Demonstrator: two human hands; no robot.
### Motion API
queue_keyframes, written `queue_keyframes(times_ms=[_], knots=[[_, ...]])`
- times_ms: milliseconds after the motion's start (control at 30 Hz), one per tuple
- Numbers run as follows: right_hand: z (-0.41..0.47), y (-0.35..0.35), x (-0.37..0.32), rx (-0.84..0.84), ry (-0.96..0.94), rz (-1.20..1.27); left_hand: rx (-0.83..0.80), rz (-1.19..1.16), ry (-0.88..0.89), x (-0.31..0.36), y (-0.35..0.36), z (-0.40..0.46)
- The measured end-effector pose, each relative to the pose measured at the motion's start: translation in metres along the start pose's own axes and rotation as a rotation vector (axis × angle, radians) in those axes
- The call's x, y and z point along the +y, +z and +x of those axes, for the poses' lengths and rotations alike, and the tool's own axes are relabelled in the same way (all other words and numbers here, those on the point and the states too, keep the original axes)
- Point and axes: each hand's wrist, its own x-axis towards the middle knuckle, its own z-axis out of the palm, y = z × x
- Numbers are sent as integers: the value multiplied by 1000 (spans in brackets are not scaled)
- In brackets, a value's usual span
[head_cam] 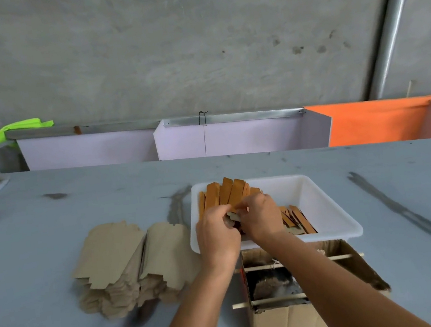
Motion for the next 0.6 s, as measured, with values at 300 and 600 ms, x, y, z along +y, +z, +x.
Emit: queue_keyframes(times_ms=[300, 600], knots=[[-64, 8, -40, -17, -328, 151, 402, -98, -91, -33, -42, -60], [-90, 40, -69, -234, -515, -136, 536, -284, -226, -64, -62, -81]])
